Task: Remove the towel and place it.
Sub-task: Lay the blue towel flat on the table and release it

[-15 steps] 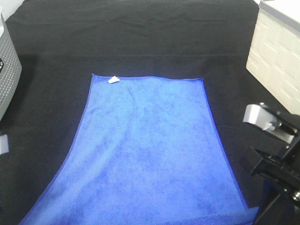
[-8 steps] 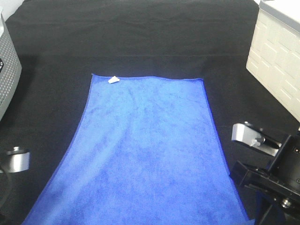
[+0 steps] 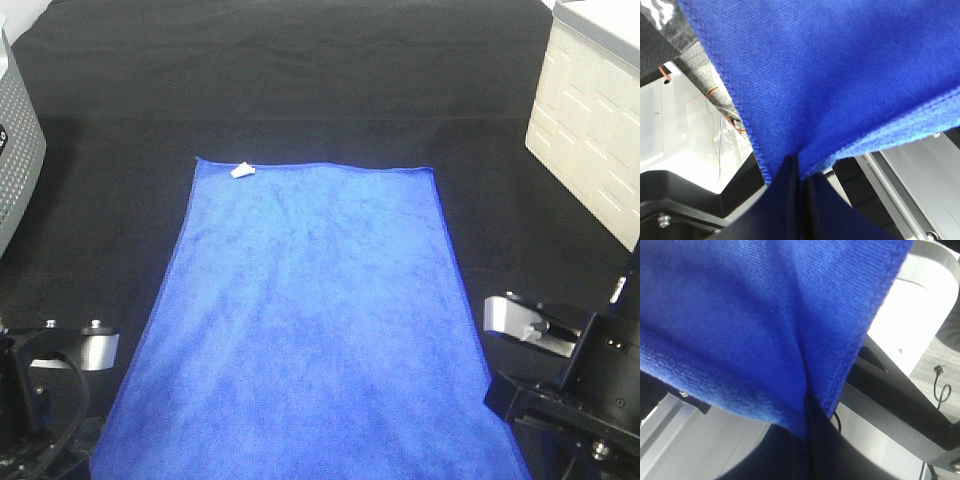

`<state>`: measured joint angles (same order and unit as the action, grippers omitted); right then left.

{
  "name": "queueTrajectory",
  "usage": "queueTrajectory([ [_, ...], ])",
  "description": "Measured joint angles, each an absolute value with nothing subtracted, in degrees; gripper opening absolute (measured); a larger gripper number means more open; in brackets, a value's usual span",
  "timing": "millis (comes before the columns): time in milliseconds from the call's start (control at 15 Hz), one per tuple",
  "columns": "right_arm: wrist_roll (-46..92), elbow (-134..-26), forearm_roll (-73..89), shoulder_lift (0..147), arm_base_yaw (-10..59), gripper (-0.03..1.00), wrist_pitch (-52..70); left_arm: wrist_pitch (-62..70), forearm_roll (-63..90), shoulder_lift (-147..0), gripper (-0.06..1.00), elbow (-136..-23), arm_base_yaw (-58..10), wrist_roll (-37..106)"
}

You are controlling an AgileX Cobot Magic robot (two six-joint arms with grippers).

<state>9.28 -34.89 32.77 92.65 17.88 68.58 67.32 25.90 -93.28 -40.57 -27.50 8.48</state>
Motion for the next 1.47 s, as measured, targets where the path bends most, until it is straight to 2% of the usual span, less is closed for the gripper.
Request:
queueTrajectory([
  [267,11.6,-32.7,33.0,98.4,17.9,0.0,66.9,66.7,26.4,-97.3,0.0,-42.3,-27.6,8.5],
  [600,13.1,-32.7,32.8,103.2,17.8,0.0,65.0,64.9,26.8,-98.5,0.0,-42.5,-33.3,8.5],
  [933,14.2,-32.6,32.6,105.4,17.8,0.0,63.8,64.8,27.7,-101.4,0.0,-45.0,-33.8,8.5],
  [1400,14.5,-32.5,32.6,105.4,17.8,0.04,63.4,64.1,27.8,-102.4,0.07,-45.6,-37.6,8.5],
  [1467,14.6,-32.5,32.6,105.4,17.8,0.11,63.4,62.2,28.0,-102.4,0.15,-45.6,-39.5,8.5],
])
